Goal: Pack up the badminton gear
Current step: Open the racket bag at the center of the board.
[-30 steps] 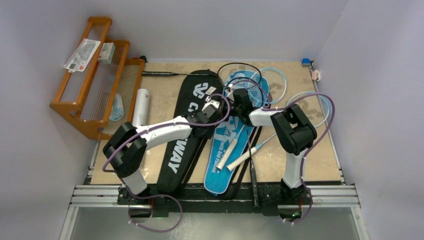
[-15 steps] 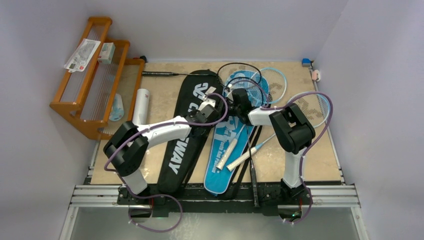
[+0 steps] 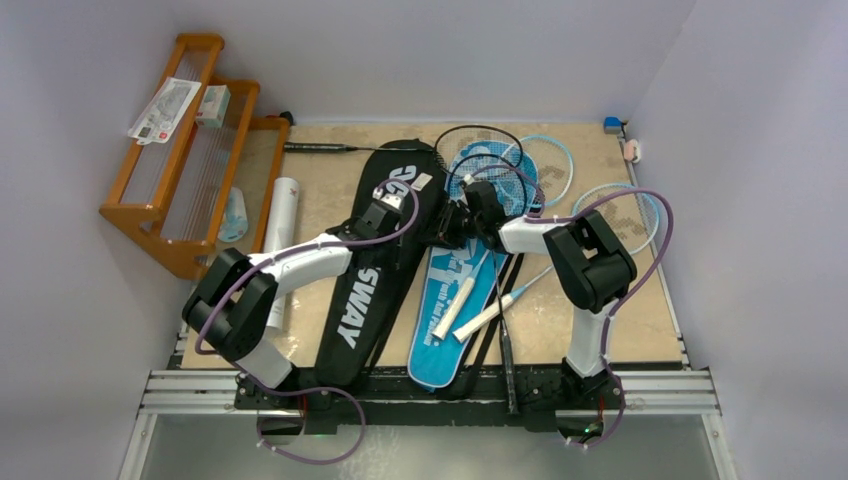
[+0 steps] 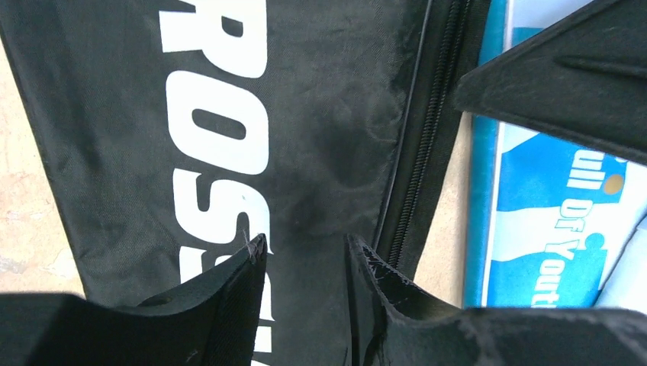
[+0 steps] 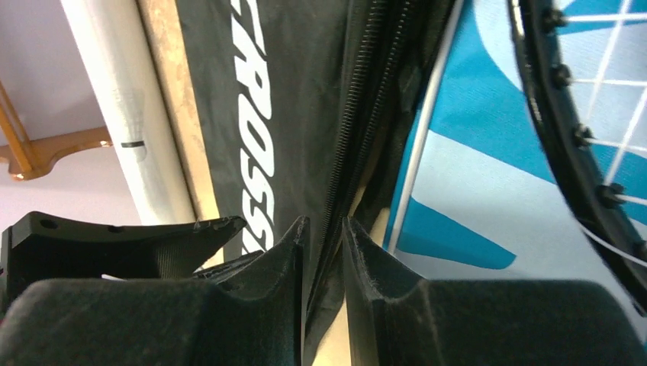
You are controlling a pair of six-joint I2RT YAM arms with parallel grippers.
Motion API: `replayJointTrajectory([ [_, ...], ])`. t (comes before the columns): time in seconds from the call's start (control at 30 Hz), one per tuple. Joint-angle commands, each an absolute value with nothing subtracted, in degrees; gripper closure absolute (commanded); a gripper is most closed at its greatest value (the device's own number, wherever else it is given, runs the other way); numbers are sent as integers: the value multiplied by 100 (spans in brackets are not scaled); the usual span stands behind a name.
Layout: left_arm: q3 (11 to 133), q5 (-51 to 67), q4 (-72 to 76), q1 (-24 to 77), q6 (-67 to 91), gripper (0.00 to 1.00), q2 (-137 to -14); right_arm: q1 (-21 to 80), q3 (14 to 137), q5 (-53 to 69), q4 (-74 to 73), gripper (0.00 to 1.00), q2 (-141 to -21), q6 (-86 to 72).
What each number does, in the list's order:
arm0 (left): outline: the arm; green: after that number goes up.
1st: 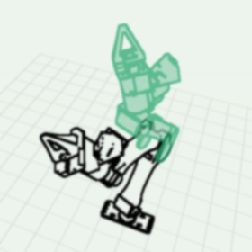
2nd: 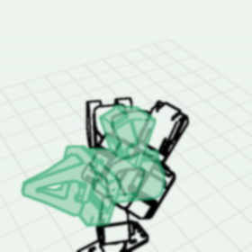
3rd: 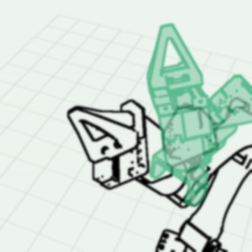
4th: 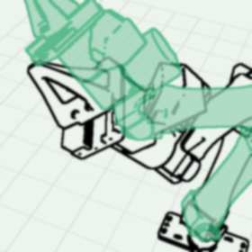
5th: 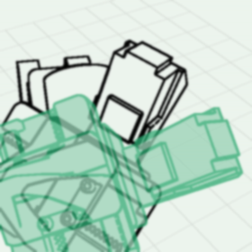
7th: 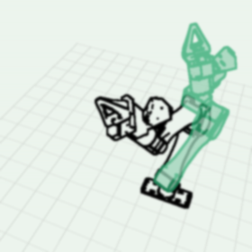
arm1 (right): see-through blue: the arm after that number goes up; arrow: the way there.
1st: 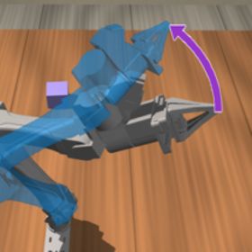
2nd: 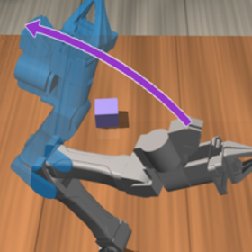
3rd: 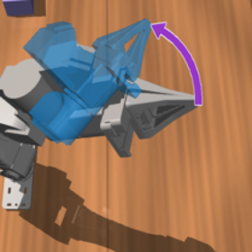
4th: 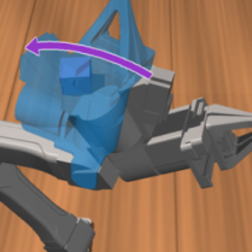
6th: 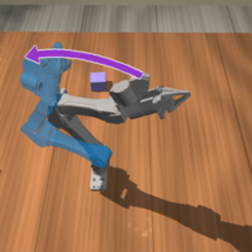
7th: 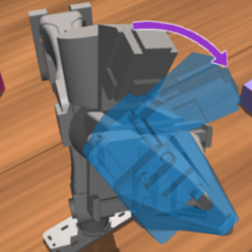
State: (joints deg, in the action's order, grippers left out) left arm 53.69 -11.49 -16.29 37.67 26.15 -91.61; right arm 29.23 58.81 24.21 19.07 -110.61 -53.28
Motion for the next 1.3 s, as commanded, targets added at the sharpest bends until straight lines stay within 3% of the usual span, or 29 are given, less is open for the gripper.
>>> replayJointTrajectory([
  [0.0, 5073, -695, -1031, 3632, 2789, 62, -8908, 2950, 6003, 1965, 1626, 77, -11030, -5269],
  [0.37, 4808, -147, -655, 3416, 2853, 64, -9113, 2966, 6191, 1769, 1415, 85, -11218, -5294],
  [1.27, 4733, 612, -318, 3366, 2717, 65, -9408, 3050, 6538, 2129, 1806, 76, -11737, -5461],
])
